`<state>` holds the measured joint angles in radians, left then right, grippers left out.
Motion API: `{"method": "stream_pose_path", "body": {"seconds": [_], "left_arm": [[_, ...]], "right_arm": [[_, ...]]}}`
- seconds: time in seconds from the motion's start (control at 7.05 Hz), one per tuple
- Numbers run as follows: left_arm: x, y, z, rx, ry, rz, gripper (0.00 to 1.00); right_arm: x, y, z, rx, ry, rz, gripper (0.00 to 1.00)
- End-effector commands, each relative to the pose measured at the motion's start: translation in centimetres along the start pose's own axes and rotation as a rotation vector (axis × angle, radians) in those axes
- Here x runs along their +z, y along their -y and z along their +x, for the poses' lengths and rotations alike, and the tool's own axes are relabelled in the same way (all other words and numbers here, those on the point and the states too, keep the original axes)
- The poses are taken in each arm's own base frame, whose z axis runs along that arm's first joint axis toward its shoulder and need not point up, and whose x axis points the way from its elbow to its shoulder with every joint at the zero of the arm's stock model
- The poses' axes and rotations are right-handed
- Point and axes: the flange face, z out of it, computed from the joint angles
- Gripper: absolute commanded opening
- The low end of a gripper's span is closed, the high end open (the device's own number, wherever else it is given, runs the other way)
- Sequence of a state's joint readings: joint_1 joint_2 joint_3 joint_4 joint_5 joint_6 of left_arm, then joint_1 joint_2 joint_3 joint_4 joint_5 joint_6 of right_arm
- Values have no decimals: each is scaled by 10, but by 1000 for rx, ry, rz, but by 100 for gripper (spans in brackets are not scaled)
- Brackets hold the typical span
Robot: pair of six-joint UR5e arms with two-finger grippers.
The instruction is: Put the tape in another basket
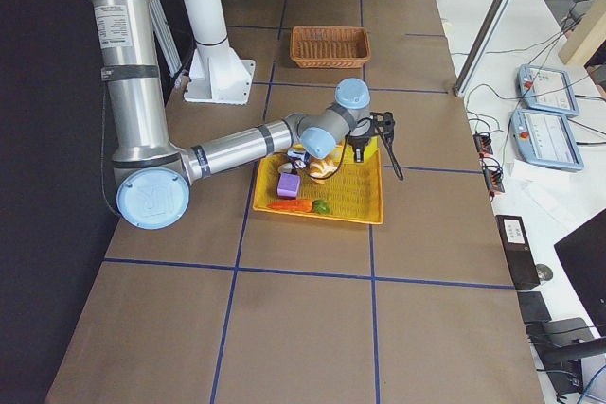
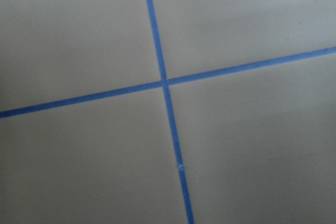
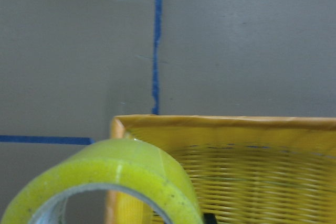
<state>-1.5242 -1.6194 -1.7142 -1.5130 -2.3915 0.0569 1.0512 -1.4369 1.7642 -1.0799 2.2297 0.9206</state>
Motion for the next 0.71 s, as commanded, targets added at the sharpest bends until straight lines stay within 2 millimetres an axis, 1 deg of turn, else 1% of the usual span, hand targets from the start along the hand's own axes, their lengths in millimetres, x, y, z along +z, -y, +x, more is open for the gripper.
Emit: {"method": "stream_pose_path", "body": {"seconds": [0.0,0.14,0.28,0.43,0.57], "left_arm": [[23,21,68,-75,-46,79,100],[46,24,118,-143,-138,89,100],[63,23,166,-209,-221,113,100],[82,19,225,-274,-325,106,100],[81,23,277,-358,-429,90,100]], "right_arm": [[-10,-14,-95,142,123,-10,0],[-19,-29,-126,213,167,-25,0],[-24,-41,-152,250,239,-31,0],[-21,-57,-170,289,338,-17,0],[-18,-76,-186,344,439,-16,0]]}}
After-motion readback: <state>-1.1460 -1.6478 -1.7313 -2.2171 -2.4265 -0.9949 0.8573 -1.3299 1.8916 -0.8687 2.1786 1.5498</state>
